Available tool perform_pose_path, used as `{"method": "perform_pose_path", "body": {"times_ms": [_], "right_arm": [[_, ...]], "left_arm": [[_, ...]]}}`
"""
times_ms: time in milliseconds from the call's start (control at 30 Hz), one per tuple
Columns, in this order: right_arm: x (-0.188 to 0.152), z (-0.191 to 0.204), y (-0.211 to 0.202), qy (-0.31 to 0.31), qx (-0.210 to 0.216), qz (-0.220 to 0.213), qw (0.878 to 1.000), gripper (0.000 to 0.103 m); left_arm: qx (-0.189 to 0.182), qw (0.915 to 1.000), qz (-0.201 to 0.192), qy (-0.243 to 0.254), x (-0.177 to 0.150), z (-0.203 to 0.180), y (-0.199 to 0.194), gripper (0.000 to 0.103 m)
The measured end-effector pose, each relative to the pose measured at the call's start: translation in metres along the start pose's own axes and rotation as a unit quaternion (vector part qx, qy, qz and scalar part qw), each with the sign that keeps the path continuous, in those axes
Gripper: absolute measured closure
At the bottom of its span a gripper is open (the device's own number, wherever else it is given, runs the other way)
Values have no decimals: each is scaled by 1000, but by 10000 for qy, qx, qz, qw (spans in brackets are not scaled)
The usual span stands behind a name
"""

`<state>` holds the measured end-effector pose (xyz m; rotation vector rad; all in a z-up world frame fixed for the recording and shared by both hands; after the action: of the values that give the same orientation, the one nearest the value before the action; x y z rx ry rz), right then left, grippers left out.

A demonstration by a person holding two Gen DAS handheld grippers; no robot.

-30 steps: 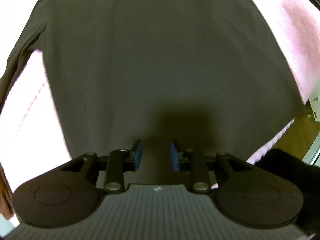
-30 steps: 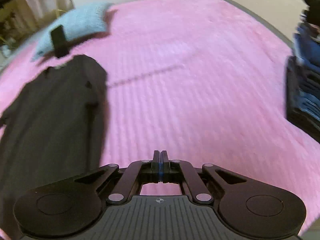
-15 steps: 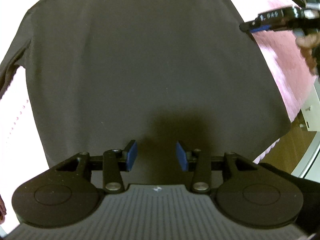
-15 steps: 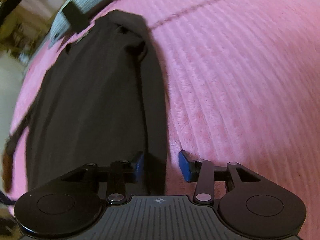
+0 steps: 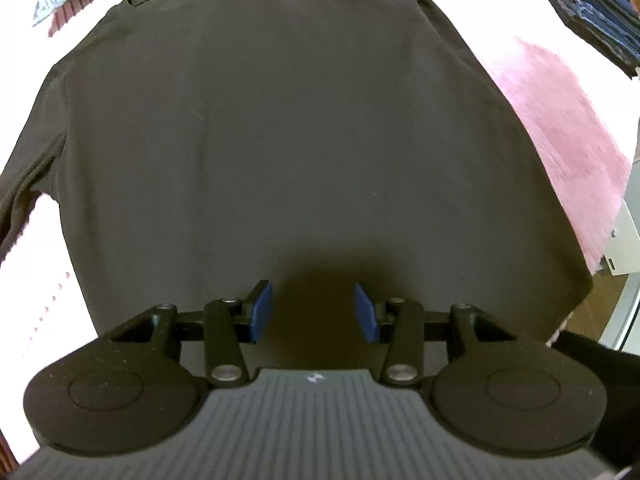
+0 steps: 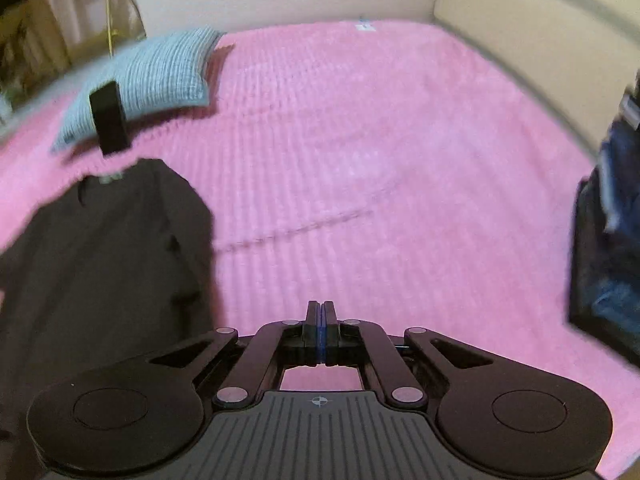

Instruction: Fold clothes

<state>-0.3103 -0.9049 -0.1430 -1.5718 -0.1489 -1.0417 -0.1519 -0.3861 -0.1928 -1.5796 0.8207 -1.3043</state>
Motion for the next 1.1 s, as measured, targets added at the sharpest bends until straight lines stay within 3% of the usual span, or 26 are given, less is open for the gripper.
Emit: {"method": "perform_pose_path", "body": {"times_ms": [67, 133, 267, 400, 500, 700, 733, 800, 867, 900, 933, 1100], "right_arm": [[-6, 8, 12, 101, 282, 200, 9993, 103], [-25, 25, 31, 68, 592, 474, 9971, 103], [-69, 49, 63, 361, 1018, 969, 9894, 103], [-108, 53, 71, 684, 1350, 1323, 9796, 100], [-130, 50, 67, 944, 1543, 1450, 9728, 46], [-149, 44, 56, 1464, 1914, 1758, 9545, 47], [-150, 43, 55, 1606, 1999, 1791, 9498, 51], [-153, 50, 57, 1450, 2081, 1823, 9500, 53], [-153, 57, 60, 1233, 2070, 1848, 9528, 71], [-151, 54, 63, 1294, 2049, 1899, 9514, 94], [-149, 49, 66, 1418, 2050, 1966, 9483, 100], [-106, 32, 48, 1484, 2395, 1744, 9435, 103]], "left_arm": [[-10, 10000, -82, 16, 5, -5, 4, 62], [-60, 9999, -144, -4, 15, -21, 34, 59], [-143, 9997, -194, -90, 24, -52, 48, 57], [-226, 9996, -114, -109, 30, -91, 66, 54], [-304, 9994, 84, -165, 31, -117, 82, 54], [-456, 9985, 296, -61, 35, -149, 98, 54], [-477, 9984, 292, -32, 37, -151, 98, 54], [-480, 9984, 288, 31, 39, -152, 99, 53], [-419, 9986, 304, 71, 40, -149, 101, 52], [-390, 9987, 304, 78, 41, -147, 101, 52], [-368, 9989, 297, 73, 42, -145, 101, 52], [-340, 9988, 312, 165, 42, -139, 103, 50]]}}
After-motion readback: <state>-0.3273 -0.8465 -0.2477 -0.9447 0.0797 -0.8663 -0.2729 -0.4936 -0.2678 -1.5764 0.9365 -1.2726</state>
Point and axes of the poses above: each gripper's, at about its wrist camera, not at the fingertips, and y roughly the way its jaws point, z to its left, x to its top, the point moved 4 cm from there along y, roughly the way its jaws point, and after that the axes turned 10 degrees about -z, right-handed, at the moved point
